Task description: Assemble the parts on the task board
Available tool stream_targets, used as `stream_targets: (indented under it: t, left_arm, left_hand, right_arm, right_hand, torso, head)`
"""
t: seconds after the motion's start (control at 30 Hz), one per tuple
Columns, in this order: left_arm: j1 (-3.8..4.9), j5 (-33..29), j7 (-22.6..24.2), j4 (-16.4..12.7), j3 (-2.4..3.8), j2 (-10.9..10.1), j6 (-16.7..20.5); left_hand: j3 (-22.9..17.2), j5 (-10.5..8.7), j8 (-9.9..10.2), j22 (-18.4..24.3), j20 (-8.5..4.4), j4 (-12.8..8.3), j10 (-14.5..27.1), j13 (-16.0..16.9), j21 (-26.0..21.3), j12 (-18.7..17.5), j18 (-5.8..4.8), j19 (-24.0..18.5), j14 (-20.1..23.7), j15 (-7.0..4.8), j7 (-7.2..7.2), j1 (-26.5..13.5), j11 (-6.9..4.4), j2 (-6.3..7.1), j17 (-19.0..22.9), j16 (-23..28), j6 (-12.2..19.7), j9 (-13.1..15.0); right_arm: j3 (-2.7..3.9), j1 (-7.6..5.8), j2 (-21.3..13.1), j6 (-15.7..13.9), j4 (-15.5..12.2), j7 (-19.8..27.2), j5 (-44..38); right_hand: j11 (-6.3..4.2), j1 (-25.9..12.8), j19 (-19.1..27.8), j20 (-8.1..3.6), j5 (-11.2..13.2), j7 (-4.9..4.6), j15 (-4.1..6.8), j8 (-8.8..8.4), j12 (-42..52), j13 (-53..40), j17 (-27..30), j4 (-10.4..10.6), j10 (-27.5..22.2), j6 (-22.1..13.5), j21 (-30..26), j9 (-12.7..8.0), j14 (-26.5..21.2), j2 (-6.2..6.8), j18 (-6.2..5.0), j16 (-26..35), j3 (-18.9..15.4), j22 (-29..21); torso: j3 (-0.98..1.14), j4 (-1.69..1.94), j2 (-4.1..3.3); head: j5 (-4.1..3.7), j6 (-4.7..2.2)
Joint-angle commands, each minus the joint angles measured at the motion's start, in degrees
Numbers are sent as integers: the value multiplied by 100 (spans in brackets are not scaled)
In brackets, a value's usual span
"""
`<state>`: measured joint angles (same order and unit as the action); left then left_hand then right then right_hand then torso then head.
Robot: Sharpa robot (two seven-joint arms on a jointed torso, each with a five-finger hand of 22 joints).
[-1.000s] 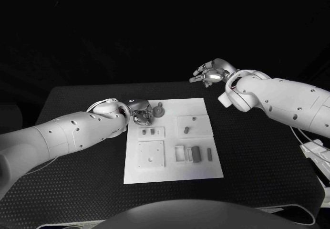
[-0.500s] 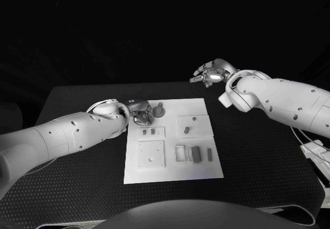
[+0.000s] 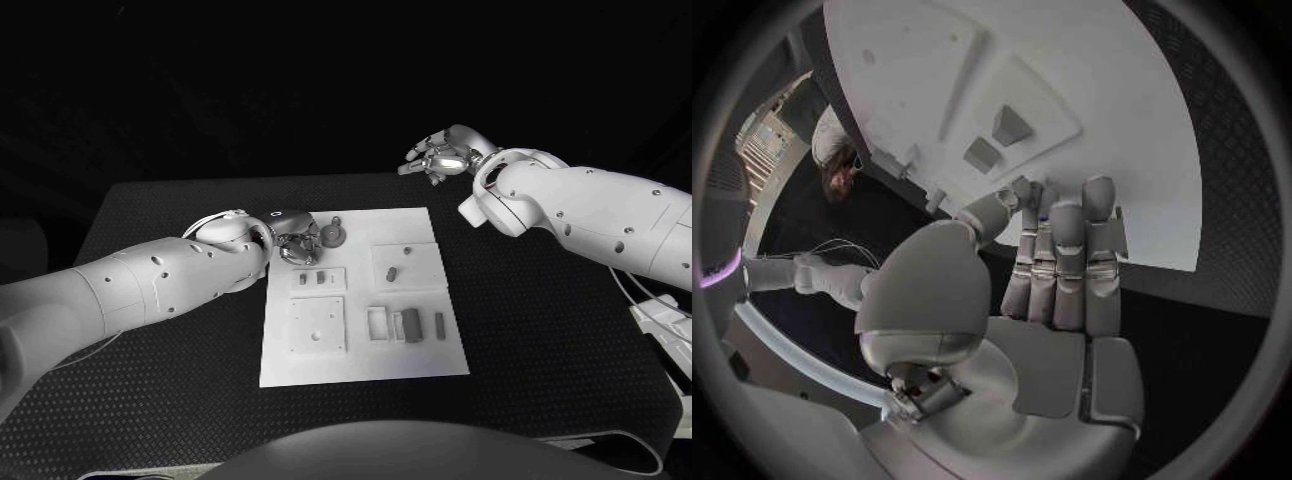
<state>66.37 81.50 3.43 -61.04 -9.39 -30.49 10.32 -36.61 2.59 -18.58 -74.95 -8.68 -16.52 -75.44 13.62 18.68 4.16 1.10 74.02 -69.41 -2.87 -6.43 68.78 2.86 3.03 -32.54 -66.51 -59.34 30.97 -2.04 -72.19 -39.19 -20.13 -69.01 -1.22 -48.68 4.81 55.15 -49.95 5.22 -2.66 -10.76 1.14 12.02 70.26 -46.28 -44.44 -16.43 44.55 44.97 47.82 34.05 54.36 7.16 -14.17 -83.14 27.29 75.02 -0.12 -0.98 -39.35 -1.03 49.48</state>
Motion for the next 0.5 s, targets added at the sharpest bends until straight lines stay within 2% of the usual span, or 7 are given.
stream_targets:
  t: [0.03,0.07,0.27,0.37,0.5]
  left_arm:
    - [-78,19,-94,33,-51,51,-364]
    - [-78,19,-104,70,-51,71,-491]
    - [-96,20,-98,168,-54,110,-484]
    - [-98,-39,-83,177,-54,101,-596]
    - [-98,-102,-67,171,-54,87,-604]
  left_hand:
    - [4,28,37,-133,-31,11,34,-9,27,-40,332,-25,-2,-53,-21,-25,18,-35,-11,-28,21,-11]
    - [3,28,39,-132,-30,12,39,-10,26,-40,332,-28,2,-51,-23,-26,20,-43,-11,-27,25,-11]
    - [2,28,41,-132,-29,11,41,-13,26,-37,332,-35,9,-49,-24,-23,21,-66,-13,-29,26,-11]
    - [15,28,51,-132,-25,14,60,-20,24,-42,328,-45,22,-44,-32,-42,28,-64,-14,-27,44,-14]
    - [106,30,181,-133,-15,20,87,-31,26,-29,329,-69,53,-32,-127,-157,39,-22,-22,-33,275,-65]
  right_arm:
    - [3,2,1,72,-7,53,-12]
    - [3,2,4,74,-7,54,-12]
    - [3,2,7,78,0,52,-12]
    - [3,2,2,83,-2,51,-8]
    - [3,3,-1,83,-4,51,-4]
  right_hand:
    - [-5,-4,1,52,-20,-27,18,26,18,8,6,8,-40,-4,-35,-6,-37,-57,-83,-39,-24,77]
    - [-5,-5,1,52,-20,-27,18,26,18,9,6,8,-40,-4,-35,-6,-37,-57,-83,-39,-24,77]
    - [-5,-5,2,52,-20,-27,18,26,20,10,7,8,-40,-5,-35,-7,-37,-56,-83,-39,-24,77]
    - [-5,-4,1,52,-20,-27,18,26,20,11,8,8,-40,-5,-35,-7,-37,-57,-83,-40,-24,77]
    - [-5,-4,2,52,-20,-27,18,26,21,12,9,8,-40,-5,-35,-7,-38,-57,-83,-40,-24,77]
  torso:
    - [4,-3,0]
    - [4,-5,-1]
    - [3,-14,0]
    - [3,-11,-1]
    - [2,0,1]
  head:
    - [-7,5]
    - [-6,-1]
    - [-4,-5]
    - [-15,-3]
    - [-26,-2]
